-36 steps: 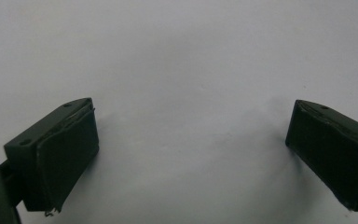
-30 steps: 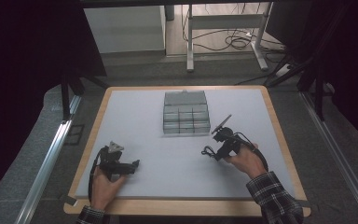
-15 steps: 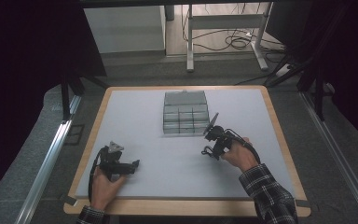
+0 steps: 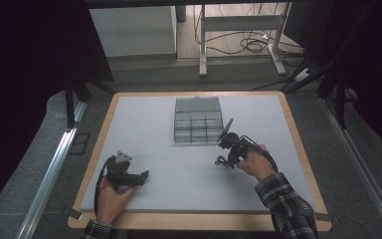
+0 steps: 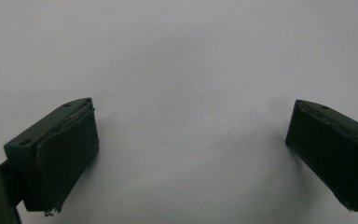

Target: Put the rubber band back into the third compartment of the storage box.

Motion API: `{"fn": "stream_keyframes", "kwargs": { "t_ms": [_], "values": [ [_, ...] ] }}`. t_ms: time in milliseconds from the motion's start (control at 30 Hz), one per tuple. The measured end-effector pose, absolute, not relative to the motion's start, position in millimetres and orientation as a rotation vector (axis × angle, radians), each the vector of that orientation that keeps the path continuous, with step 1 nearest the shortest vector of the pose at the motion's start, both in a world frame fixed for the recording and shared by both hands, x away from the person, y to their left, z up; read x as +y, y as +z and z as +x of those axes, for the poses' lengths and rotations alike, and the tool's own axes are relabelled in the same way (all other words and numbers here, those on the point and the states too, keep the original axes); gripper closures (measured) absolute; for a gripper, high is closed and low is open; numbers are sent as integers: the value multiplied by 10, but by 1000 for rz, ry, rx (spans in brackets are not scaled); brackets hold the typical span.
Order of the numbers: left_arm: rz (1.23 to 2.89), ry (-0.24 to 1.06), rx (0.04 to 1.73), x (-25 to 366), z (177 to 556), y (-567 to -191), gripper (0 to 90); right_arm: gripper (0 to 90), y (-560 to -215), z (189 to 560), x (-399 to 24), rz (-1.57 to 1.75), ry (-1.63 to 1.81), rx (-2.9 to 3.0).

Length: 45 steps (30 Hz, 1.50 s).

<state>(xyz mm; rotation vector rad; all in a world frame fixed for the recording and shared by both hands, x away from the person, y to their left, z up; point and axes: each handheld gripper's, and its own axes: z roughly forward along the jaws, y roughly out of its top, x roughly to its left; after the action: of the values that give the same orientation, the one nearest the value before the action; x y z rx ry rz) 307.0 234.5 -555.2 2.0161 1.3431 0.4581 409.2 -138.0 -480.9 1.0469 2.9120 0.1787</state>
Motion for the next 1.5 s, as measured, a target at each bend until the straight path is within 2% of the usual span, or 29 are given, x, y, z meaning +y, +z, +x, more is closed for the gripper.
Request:
{"fn": "stream_keyframes", "kwargs": {
  "t_ms": [933,1500],
  "values": [
    [2016,458,1343,2345,3070,-5551,21,865,-4242,4227,-1550,1131,366,2877],
    [2016,457,1343,2346,3070,-5551,21,862,-4086,4424,-1615,1223,471,2777]
  ]
}}
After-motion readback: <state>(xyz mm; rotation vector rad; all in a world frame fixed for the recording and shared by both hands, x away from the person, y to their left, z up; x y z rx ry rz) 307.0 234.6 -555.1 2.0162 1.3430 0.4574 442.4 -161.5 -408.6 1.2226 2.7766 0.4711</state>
